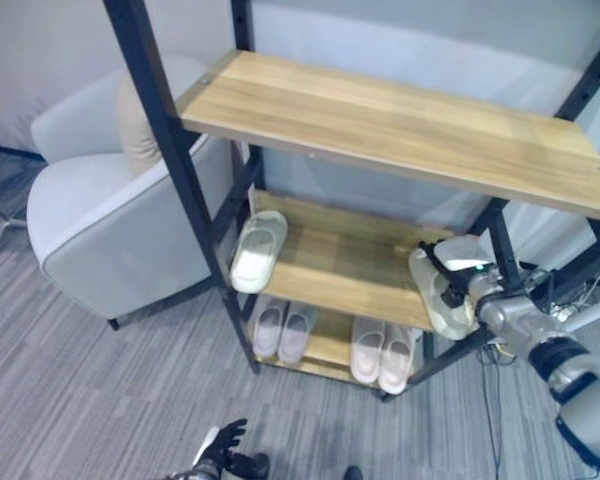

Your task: Arrange the slippers neatly on the shoe rack.

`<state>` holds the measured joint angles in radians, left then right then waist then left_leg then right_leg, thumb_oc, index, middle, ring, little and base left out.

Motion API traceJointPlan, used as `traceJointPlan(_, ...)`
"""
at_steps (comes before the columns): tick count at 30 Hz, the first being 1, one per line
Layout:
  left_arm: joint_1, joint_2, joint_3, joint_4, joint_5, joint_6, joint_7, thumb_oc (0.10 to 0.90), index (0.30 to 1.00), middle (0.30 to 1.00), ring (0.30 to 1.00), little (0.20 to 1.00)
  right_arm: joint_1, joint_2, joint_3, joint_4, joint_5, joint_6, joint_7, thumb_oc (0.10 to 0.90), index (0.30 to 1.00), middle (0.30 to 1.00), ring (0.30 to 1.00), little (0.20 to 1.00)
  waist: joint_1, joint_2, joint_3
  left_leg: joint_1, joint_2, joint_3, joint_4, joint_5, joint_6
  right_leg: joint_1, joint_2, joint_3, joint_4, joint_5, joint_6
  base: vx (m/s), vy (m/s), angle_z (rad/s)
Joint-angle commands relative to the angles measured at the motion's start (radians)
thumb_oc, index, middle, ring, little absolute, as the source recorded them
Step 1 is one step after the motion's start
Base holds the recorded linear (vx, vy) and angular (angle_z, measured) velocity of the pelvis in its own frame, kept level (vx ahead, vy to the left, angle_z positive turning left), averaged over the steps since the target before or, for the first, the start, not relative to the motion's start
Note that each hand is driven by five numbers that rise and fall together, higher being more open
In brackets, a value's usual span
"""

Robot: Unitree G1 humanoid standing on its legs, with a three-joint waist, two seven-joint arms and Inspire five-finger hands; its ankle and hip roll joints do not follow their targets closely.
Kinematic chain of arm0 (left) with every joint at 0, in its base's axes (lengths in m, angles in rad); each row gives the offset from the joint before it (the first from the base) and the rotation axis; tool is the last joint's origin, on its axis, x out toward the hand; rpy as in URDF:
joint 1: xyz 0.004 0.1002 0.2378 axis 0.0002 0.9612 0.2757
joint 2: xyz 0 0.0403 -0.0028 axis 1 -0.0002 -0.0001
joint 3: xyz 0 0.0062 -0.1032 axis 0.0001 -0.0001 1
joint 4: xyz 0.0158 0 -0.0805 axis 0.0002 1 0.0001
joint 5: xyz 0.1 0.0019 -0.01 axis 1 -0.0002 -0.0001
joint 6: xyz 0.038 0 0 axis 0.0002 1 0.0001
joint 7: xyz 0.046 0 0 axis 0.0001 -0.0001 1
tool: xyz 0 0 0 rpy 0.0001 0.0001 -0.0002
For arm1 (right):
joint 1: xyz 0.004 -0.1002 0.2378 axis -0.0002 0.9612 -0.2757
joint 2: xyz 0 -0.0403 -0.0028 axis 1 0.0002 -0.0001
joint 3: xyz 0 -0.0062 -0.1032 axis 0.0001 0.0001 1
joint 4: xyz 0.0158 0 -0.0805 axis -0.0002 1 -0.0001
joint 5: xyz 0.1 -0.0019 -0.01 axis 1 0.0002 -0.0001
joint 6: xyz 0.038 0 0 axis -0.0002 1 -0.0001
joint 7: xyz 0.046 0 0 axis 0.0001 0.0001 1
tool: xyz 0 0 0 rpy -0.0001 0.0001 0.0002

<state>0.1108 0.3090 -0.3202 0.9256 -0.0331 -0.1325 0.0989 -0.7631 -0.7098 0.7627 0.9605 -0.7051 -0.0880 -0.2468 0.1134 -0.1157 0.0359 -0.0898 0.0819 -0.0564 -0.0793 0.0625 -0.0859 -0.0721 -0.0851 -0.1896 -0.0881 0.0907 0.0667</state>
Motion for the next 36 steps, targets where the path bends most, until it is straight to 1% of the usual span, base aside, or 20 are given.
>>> traceJointPlan(1,-0.057,-0.042,-0.079,0.009,-0.007,-0.063,0.006,0.8,0.9,0.9,0.9,0.9,-0.207,-0.088,0.021,0.045,-0.02,0.047,-0.048,0.8,0.9,0.9,0.9,0.9,0.017,0.005,0.002,0.003,-0.04,0.016,-0.008,-0.058,0.022,0.041,-0.032,0.004,0.001,-0.08,0.078,0.0,0.0,0.0)
traceJointPlan(2,-0.055,-0.039,-0.079,0.004,-0.011,-0.064,0.007,0.8,0.9,0.9,0.9,0.9,-0.214,-0.082,0.034,0.065,-0.025,0.05,-0.04,0.521,0.481,0.481,0.481,0.481,0.02,0.006,0.003,-0.001,-0.04,0.014,-0.008,-0.056,0.021,0.037,-0.032,0.003,0.001,-0.08,0.078,0.0,0.005,0.03)
traceJointPlan(4,-0.055,-0.038,-0.079,0.004,-0.012,-0.064,0.008,0.8,0.9,0.9,0.9,0.9,-0.217,-0.077,0.037,0.077,-0.026,0.05,-0.037,0.4,0.3,0.3,0.3,0.3,0.022,0.006,0.003,-0.002,-0.04,0.013,-0.008,-0.056,0.021,0.036,-0.032,0.003,0.001,-0.081,0.078,0.0,0.003,0.04)
traceJointPlan(8,-0.052,-0.041,-0.079,0.002,-0.015,-0.064,0.01,0.8,0.9,0.9,0.9,0.9,-0.196,-0.051,0.018,0.109,0.005,0.05,-0.039,0.4,0.3,0.3,0.3,0.3,0.029,0.006,0.003,-0.002,-0.041,0.008,-0.008,-0.056,0.021,0.038,-0.035,-0.002,0.001,-0.082,0.077,0.0,0.0,0.0)
traceJointPlan(13,-0.048,-0.043,-0.075,0.005,-0.013,-0.062,0.013,0.8,0.9,0.9,0.9,0.9,-0.171,-0.03,-0.009,0.084,0.031,0.046,-0.045,0.4,0.3,0.3,0.3,0.3,0.031,0.004,0.002,0.003,-0.04,0.004,-0.008,-0.058,0.021,0.045,-0.034,-0.004,0.001,-0.085,0.077,0.01,-0.005,0.04)
traceJointPlan(21,-0.042,-0.05,-0.069,0.009,-0.02,-0.06,0.02,0.8,0.9,0.9,0.9,0.9,-0.184,0.027,-0.046,-0.047,0.078,0.033,-0.051,0.4,0.3,0.3,0.3,0.3,0.031,0.005,0.002,0.016,-0.042,0.008,-0.008,-0.064,0.024,0.057,-0.037,-0.002,0.001,-0.085,0.075,0.0,-0.001,0.0)
traceJointPlan(25,-0.044,-0.046,-0.071,0.002,-0.028,-0.059,0.026,0.8,0.9,0.9,0.9,0.9,-0.209,0.087,-0.053,-0.076,0.102,0.036,-0.054,0.4,0.3,0.3,0.3,0.3,0.038,0.007,0.006,0.016,-0.042,0.008,-0.008,-0.063,0.027,0.057,-0.038,-0.002,0.001,-0.084,0.074,0.0,0.0,0.0)
traceJointPlan(26,-0.044,-0.046,-0.071,0.002,-0.028,-0.059,0.026,0.8,0.9,0.9,0.9,0.9,-0.21,0.088,-0.053,-0.075,0.102,0.036,-0.054,0.4,0.3,0.3,0.3,0.3,0.038,0.006,0.006,0.016,-0.042,0.008,-0.008,-0.063,0.027,0.057,-0.038,-0.002,0.001,-0.084,0.074,0.0,0.0,0.0)
traceJointPlan(29,-0.049,-0.034,-0.067,-0.004,-0.033,-0.058,0.038,0.8,0.9,0.9,0.9,0.9,-0.248,0.156,-0.057,-0.076,0.12,0.042,-0.064,0.4,0.3,0.3,0.3,0.3,0.054,0.002,0.018,0.01,-0.042,0.004,-0.008,-0.06,0.029,0.051,-0.039,-0.004,0.001,-0.08,0.073,-0.01,0.0,0.0)
traceJointPlan(31,-0.049,-0.027,-0.064,-0.006,-0.039,-0.061,0.043,0.8,0.9,0.9,0.9,0.9,-0.266,0.182,-0.056,-0.067,0.126,0.046,-0.07,0.4,0.3,0.3,0.3,0.3,0.066,-0.001,0.022,0.002,-0.044,-0.003,-0.008,-0.057,0.031,0.047,-0.038,-0.006,0.001,-0.08,0.072,0.0,0.001,0.03)
traceJointPlan(32,-0.05,-0.027,-0.064,-0.007,-0.039,-0.061,0.043,0.8,0.9,0.9,0.9,0.9,-0.267,0.184,-0.056,-0.066,0.126,0.046,-0.07,0.4,0.3,0.3,0.3,0.3,0.065,-0.001,0.022,0.002,-0.044,-0.003,-0.008,-0.057,0.031,0.047,-0.038,-0.006,0.001,-0.08,0.072,-0.01,-0.012,0.09)
traceJointPlan(33,-0.049,-0.019,-0.059,-0.01,-0.043,-0.06,0.048,0.8,0.9,0.9,0.9,0.9,-0.279,0.207,-0.058,-0.052,0.132,0.05,-0.075,0.4,0.3,0.3,0.3,0.3,0.078,-0.006,0.028,-0.005,-0.044,-0.011,-0.008,-0.055,0.033,0.045,-0.038,-0.012,0.001,-0.078,0.071,-0.01,-0.011,0.09)
traceJointPlan(34,-0.049,-0.018,-0.059,-0.01,-0.043,-0.06,0.048,0.8,0.9,0.9,0.9,0.9,-0.28,0.208,-0.058,-0.051,0.132,0.05,-0.076,0.4,0.3,0.3,0.3,0.3,0.077,-0.006,0.028,-0.005,-0.044,-0.012,-0.008,-0.055,0.033,0.045,-0.038,-0.012,0.001,-0.078,0.071,-0.01,-0.018,0.09)
traceJointPlan(36,-0.05,-0.007,-0.055,-0.016,-0.045,-0.062,0.053,0.8,0.9,0.9,0.9,0.9,-0.295,0.232,-0.063,-0.024,0.139,0.054,-0.088,0.4,0.3,0.3,0.3,0.3,0.092,-0.013,0.034,-0.014,-0.046,-0.021,-0.008,-0.051,0.034,0.045,-0.038,-0.021,0.001,-0.078,0.071,-0.01,-0.018,0.06)
